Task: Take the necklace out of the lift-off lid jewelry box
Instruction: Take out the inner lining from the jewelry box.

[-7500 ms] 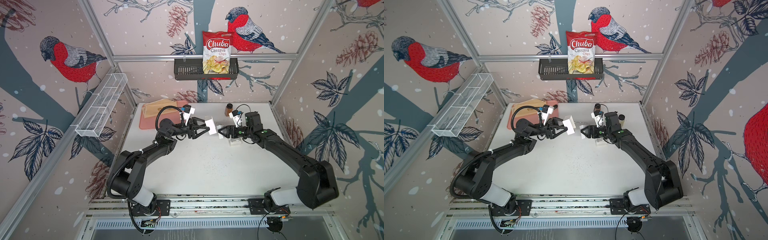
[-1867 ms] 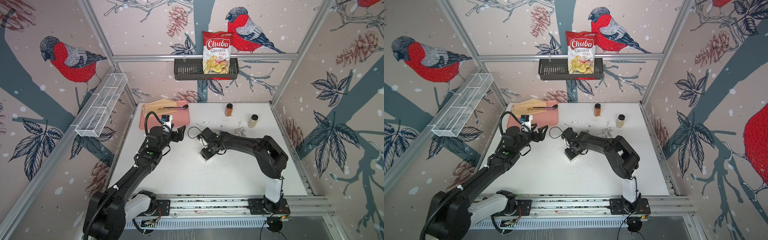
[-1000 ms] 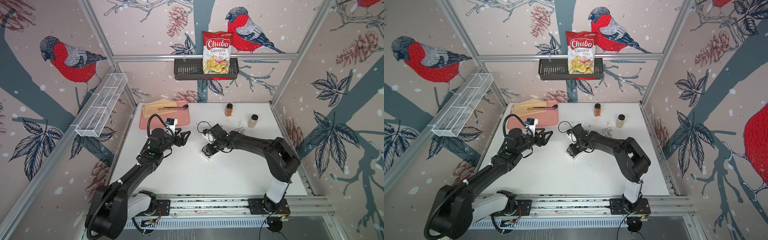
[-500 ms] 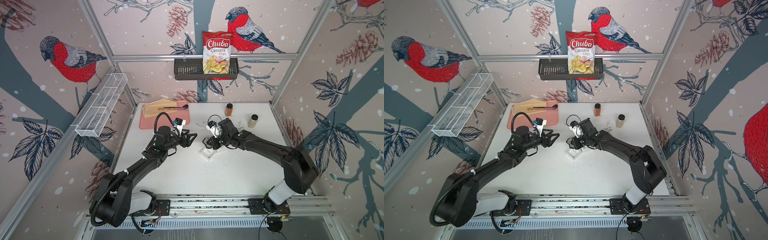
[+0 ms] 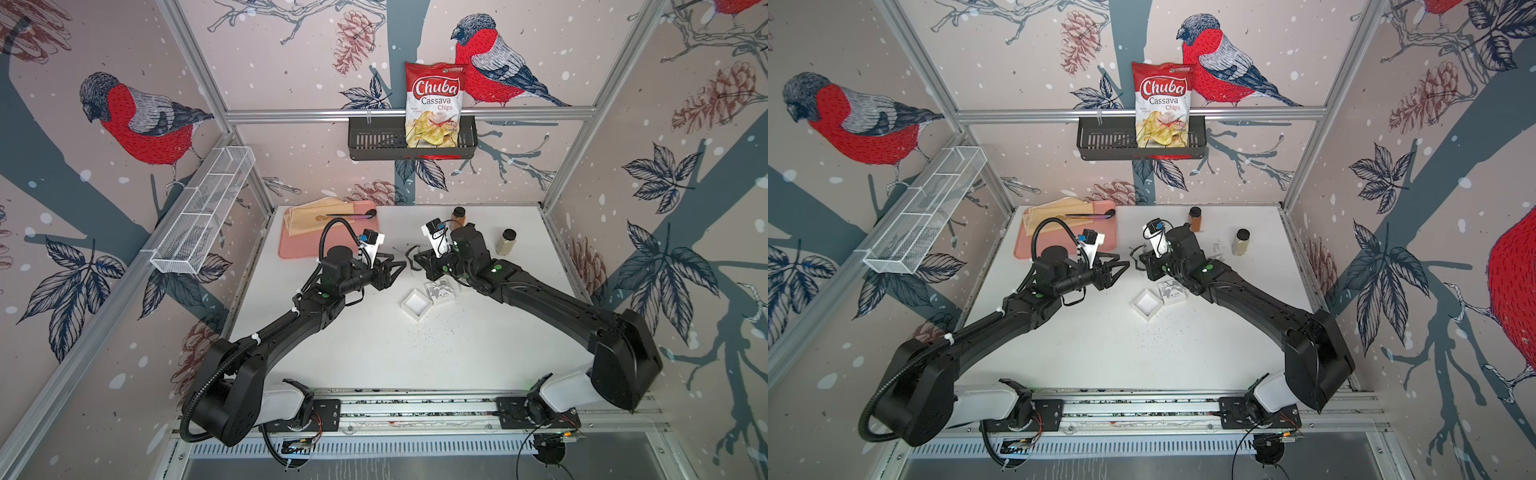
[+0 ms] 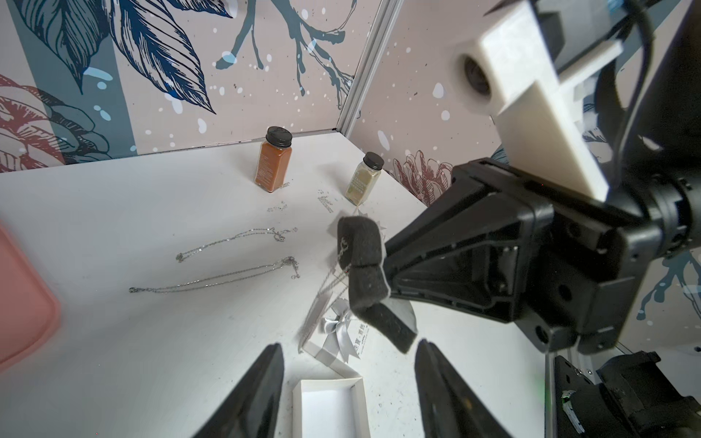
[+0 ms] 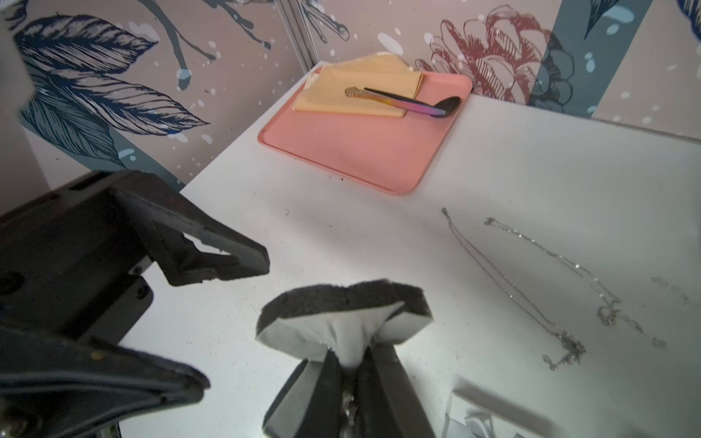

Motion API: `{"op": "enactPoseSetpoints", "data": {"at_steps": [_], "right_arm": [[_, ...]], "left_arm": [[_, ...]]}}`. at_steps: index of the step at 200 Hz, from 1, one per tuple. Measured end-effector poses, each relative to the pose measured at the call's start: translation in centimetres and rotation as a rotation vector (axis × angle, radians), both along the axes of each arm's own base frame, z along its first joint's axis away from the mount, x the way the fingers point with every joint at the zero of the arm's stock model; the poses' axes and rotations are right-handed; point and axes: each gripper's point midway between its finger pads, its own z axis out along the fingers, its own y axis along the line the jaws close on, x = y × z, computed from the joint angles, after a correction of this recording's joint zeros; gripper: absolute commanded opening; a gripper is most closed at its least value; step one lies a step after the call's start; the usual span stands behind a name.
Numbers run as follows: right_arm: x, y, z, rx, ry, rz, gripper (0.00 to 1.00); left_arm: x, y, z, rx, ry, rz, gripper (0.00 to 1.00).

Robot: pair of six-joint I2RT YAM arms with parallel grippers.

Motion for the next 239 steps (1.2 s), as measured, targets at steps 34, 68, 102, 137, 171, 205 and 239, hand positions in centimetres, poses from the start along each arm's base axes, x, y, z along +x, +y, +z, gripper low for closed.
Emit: {"op": "enactPoseSetpoints", "data": {"at_steps": [34,68,102,137,171,205,239], "right_arm": [[-0.2,0.7,0.4,0.004,-0.019,0.011,0.12],[-0.9,1.3,0.5,0.004,-0.025,0.033,0.11],[-1.0,1.4,0.5,0.002,-0.029,0.04,0.12],[-1.0,1.6,0.2,-0.009,-0.032,0.053,0.12],[-1.1,1.8,0.2,-0.007,-0.031,0.066,0.12],[-1.2,2.0,0.1,-0.006,-0.027,0.076,0.13],[-1.3,2.1,0.0,-0.005,-0.025,0.082,0.2]], "left_arm": [[0.1,-0.1,0.5,-0.006,-0.008,0.002,0.57],[0.5,-0.4,0.4,-0.003,-0.004,0.0,0.53],[0.8,-0.6,0.4,-0.002,-0.001,-0.001,0.47],[0.9,-0.7,0.5,-0.004,-0.004,-0.005,0.38],[0.9,-0.8,0.4,-0.004,-0.001,-0.011,0.29],[0.9,-0.9,0.5,-0.006,-0.004,-0.015,0.21],[0.8,-1.0,0.6,-0.008,-0.007,-0.024,0.0]]}}
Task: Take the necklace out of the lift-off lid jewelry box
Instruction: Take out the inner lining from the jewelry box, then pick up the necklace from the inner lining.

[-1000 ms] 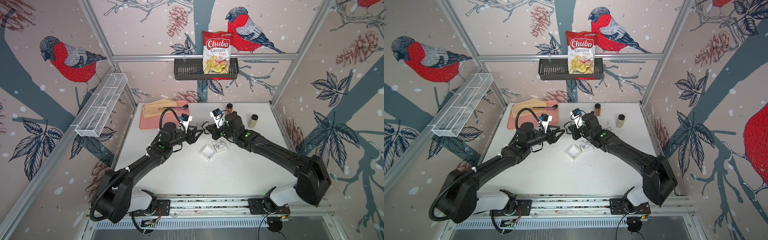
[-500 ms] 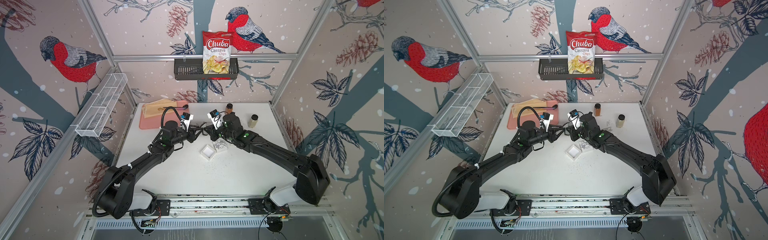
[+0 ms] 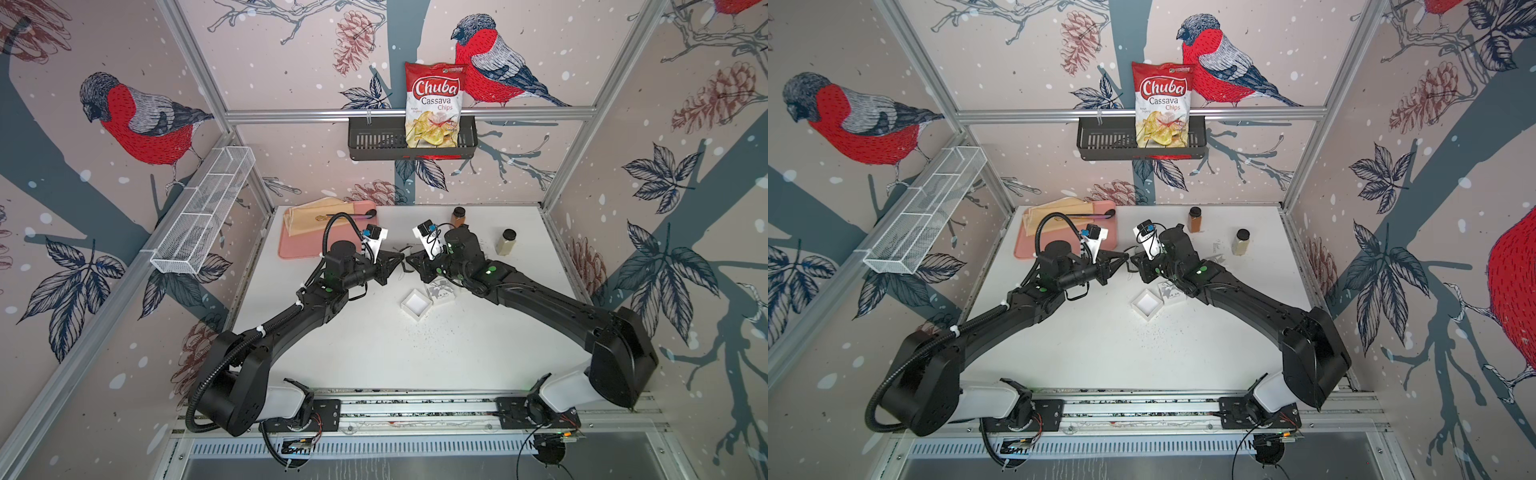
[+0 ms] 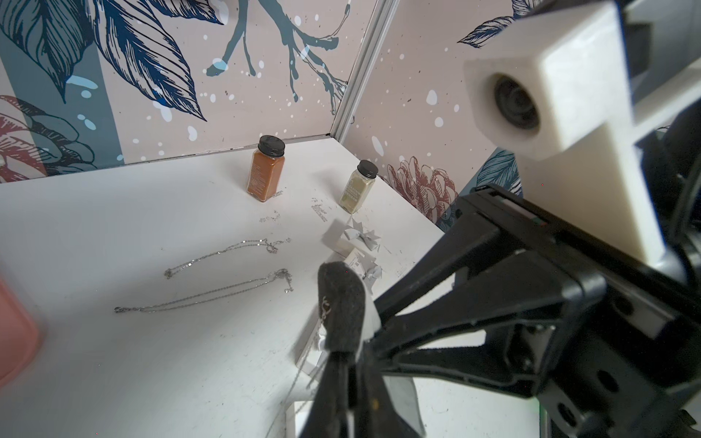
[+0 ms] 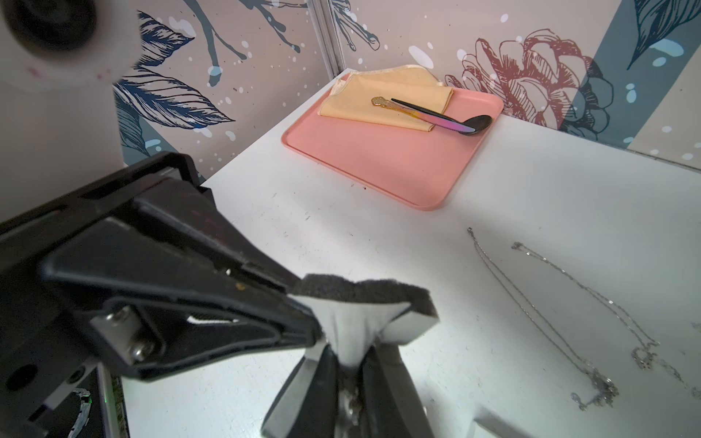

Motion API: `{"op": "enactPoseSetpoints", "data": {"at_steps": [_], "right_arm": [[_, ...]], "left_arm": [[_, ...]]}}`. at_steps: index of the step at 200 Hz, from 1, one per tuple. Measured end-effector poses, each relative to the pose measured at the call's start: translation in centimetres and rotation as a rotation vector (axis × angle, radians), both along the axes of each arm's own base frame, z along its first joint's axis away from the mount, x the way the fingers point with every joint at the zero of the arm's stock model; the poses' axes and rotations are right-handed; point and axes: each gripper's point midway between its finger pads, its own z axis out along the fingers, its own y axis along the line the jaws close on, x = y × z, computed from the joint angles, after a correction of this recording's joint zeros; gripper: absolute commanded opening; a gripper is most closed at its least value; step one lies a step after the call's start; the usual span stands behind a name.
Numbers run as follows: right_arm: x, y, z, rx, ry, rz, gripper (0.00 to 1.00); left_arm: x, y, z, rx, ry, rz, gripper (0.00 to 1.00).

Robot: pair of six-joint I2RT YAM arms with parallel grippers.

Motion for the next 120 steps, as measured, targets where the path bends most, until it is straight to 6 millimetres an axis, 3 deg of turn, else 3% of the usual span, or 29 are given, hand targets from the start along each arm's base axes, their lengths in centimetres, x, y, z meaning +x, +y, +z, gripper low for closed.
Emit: {"op": "enactPoseSetpoints", "data": {"at_steps": [33,100,120], "right_arm": [[-0.1,0.0,-0.1,0.004,0.01,0.013,0.33],[-0.1,-4.1,0.4,0.087,0.05,0.029,0.35],[-0.5,-4.5,0.6,0.122,0.067,0.064,0.34]], "left_arm": [[-0.2,0.0,0.3,-0.001,-0.009,-0.008,0.0],[-0.6,0.4,1.5,0.045,-0.077,-0.008,0.0],[-0.7,0.4,1.5,0.055,-0.082,-0.017,0.0]]}}
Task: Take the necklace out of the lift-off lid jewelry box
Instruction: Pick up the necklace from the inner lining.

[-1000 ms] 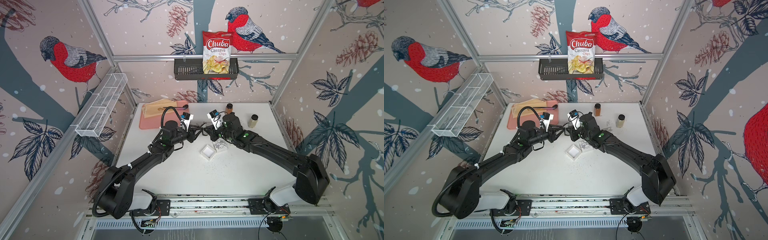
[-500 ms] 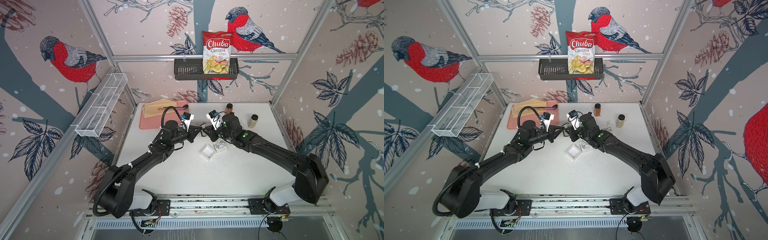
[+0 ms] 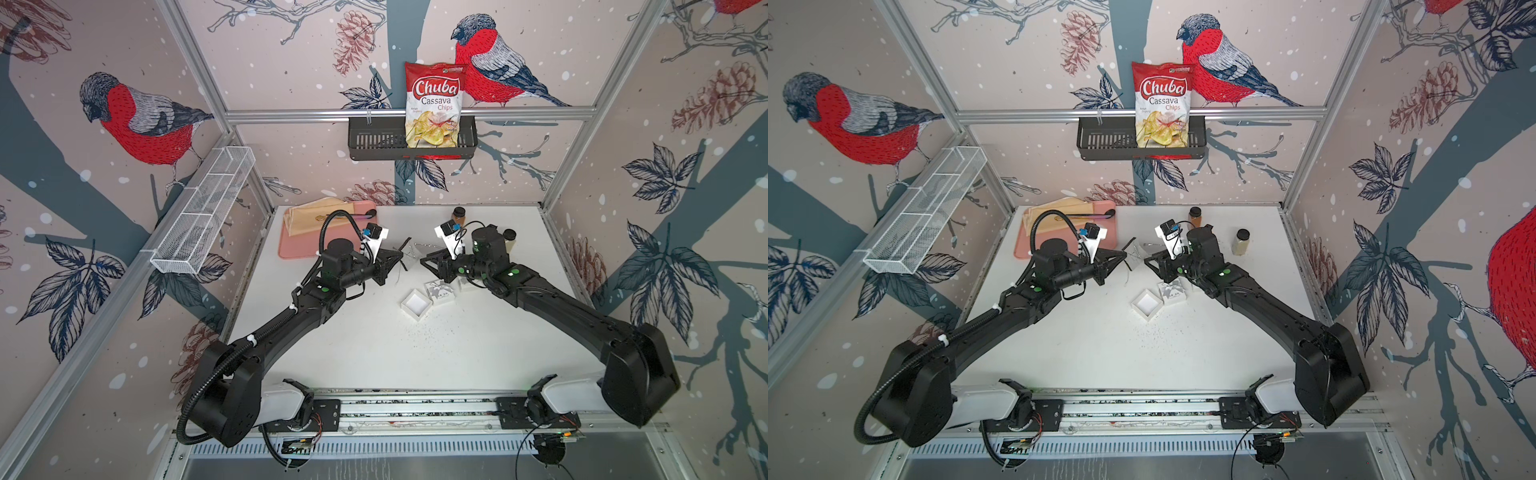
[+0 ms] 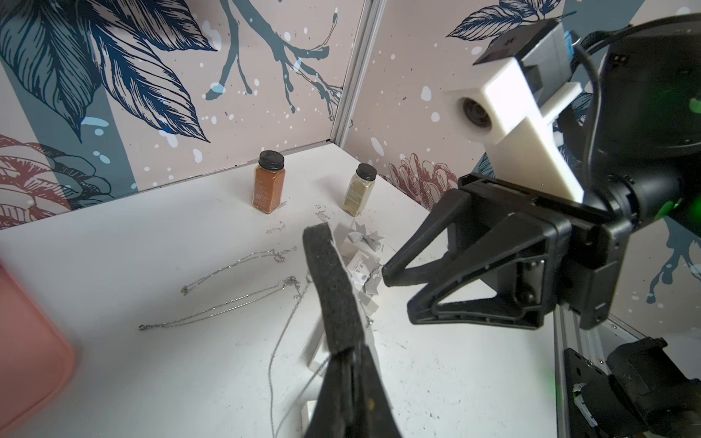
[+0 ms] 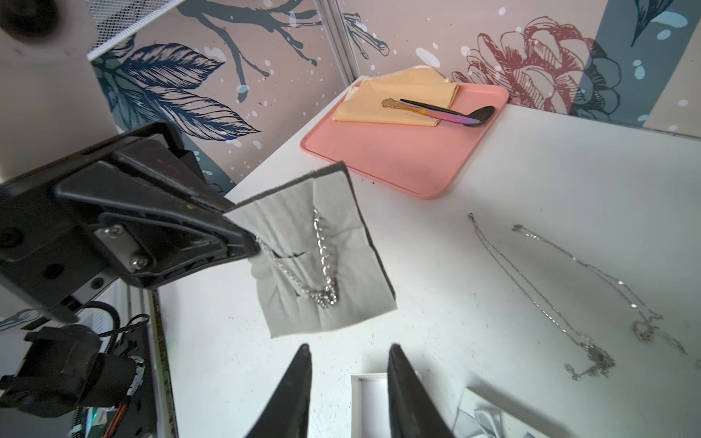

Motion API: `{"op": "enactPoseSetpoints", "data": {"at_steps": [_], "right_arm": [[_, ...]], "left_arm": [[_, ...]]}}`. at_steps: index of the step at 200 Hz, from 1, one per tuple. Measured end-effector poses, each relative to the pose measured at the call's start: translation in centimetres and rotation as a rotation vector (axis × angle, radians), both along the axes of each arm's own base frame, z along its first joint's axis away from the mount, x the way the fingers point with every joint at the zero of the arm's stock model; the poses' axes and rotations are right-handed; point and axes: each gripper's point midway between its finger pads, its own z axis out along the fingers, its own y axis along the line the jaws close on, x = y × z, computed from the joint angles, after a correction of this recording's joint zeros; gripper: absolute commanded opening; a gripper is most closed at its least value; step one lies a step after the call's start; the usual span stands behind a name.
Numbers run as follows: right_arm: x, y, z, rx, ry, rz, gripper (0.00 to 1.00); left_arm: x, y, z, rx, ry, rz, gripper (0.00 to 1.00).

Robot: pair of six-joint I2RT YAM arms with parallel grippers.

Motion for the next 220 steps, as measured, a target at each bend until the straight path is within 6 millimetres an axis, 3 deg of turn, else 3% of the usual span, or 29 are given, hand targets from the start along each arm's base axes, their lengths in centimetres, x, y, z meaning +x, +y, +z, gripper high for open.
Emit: {"op": "enactPoseSetpoints", "data": {"at_steps": [54,121,146,188,220], "right_arm": [[-2.7,1.4,0.7,0.097,0.041,0.188,0.34],[-2.7,1.6,0.3,0.104,0.057,0.213,0.35],[-2.3,0.9,0.8,0.106,0.038,0.197,0.42],[-1.4,-2.0,1.2,0.122,0.018,0.153,0.42],[-3.0,-2.1,1.6,0.159,0.039,0.235,0.42]], "left_arm": [[-0.8,-0.4,0.2,0.012,-0.029,-0.059,0.0],[-2.3,-0.8,1.1,0.012,-0.077,-0.138,0.0],[-2.9,-1.0,0.9,0.022,-0.081,-0.172,0.0],[-4.1,-1.4,1.6,0.027,-0.102,-0.249,0.0],[-5.1,-1.6,2.3,0.028,-0.136,-0.302,0.0]]}}
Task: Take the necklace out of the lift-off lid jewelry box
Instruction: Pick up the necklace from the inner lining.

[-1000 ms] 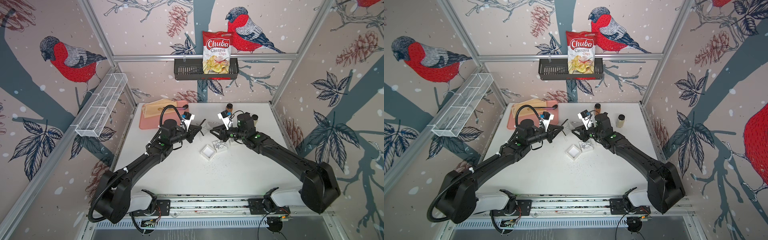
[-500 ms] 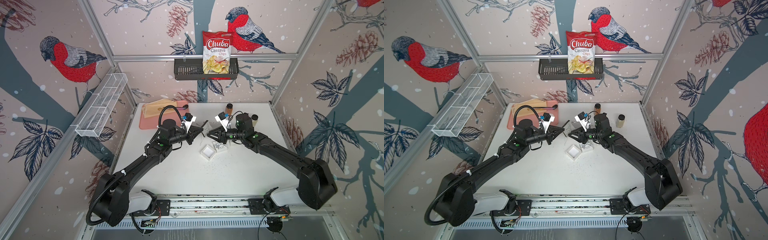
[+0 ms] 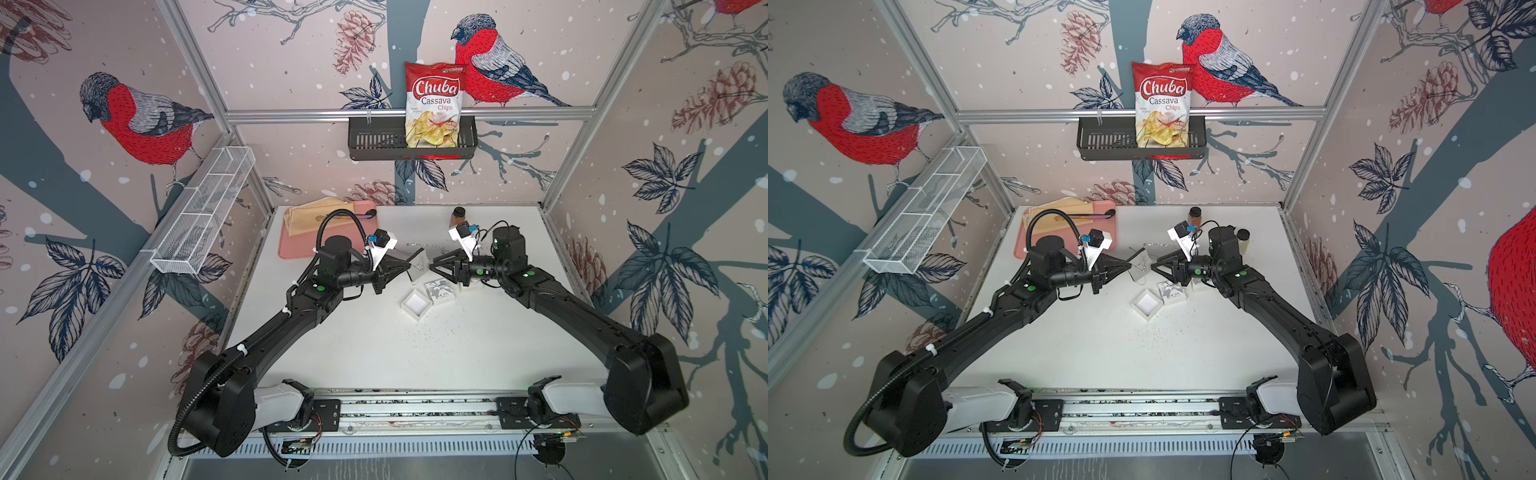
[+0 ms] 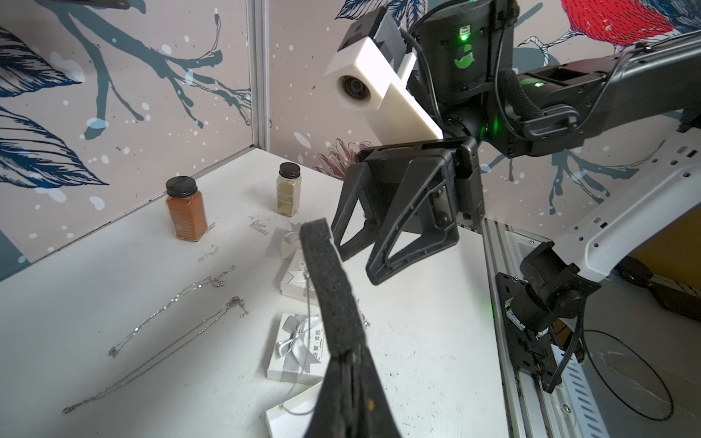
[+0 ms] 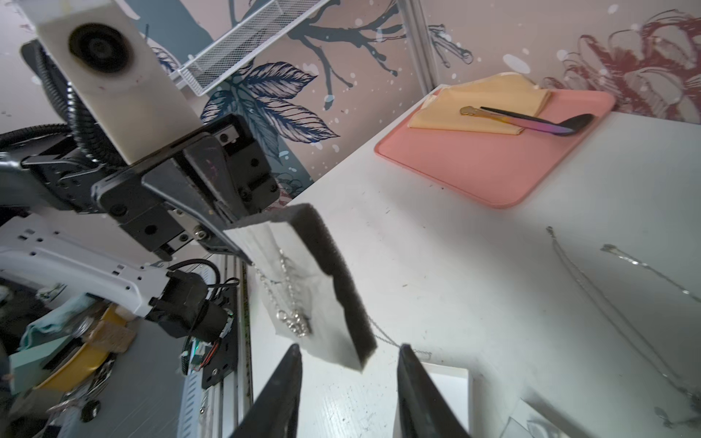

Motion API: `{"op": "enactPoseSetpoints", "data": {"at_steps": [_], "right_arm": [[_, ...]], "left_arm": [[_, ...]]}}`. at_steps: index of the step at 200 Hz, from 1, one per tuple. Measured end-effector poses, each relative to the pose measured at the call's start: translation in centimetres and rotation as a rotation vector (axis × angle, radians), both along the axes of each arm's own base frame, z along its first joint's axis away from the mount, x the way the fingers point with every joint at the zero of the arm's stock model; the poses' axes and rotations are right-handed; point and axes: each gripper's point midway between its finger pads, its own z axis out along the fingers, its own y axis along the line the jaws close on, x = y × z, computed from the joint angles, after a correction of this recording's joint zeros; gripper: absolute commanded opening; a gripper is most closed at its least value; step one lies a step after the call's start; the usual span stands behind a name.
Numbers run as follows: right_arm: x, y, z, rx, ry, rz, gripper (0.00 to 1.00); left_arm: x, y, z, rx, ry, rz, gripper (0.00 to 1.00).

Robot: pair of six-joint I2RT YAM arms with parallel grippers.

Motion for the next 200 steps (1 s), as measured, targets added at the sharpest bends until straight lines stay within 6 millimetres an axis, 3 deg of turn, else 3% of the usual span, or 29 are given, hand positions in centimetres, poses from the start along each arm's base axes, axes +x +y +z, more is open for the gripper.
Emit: {"op": "enactPoseSetpoints", "data": {"at_steps": [34,69,142,200], "right_arm": [[-2.2,0.2,0.1,0.038,0.026,0.112,0.38],[-3.1,0.3,0.8,0.058,0.01,0.158,0.37],[-3.1,0.3,0.7,0.058,0.013,0.159,0.47],[-2.7,0.2,0.6,0.052,0.009,0.141,0.45]], "left_arm": [[-0.6,-0.1,0.7,-0.008,-0.017,-0.035,0.0],[-1.0,-0.3,0.9,-0.013,-0.018,-0.062,0.0],[-2.4,-0.4,1.3,-0.027,-0.026,-0.139,0.0],[-2.7,-0.4,1.4,-0.03,-0.031,-0.156,0.0]]}}
